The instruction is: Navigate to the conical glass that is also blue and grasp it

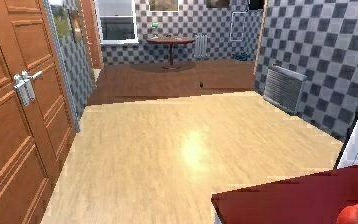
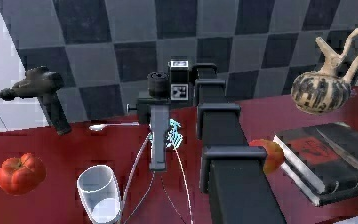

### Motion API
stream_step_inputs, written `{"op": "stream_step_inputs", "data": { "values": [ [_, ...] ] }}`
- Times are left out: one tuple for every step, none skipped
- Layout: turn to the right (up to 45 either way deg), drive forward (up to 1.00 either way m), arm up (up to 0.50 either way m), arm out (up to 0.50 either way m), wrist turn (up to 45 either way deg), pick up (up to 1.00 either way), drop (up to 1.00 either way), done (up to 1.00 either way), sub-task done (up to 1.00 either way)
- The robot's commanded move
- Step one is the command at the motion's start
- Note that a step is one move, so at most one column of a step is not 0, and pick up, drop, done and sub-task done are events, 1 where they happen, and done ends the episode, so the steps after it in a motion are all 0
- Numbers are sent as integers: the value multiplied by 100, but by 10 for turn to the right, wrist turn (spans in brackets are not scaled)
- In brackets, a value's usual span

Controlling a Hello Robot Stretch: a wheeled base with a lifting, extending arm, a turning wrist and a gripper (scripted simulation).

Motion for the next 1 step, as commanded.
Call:
{"op": "stream_step_inputs", "data": {
  "values": [
    [0, 0, 0, 0, 450, 0, 0, 0, 0]
  ]
}}
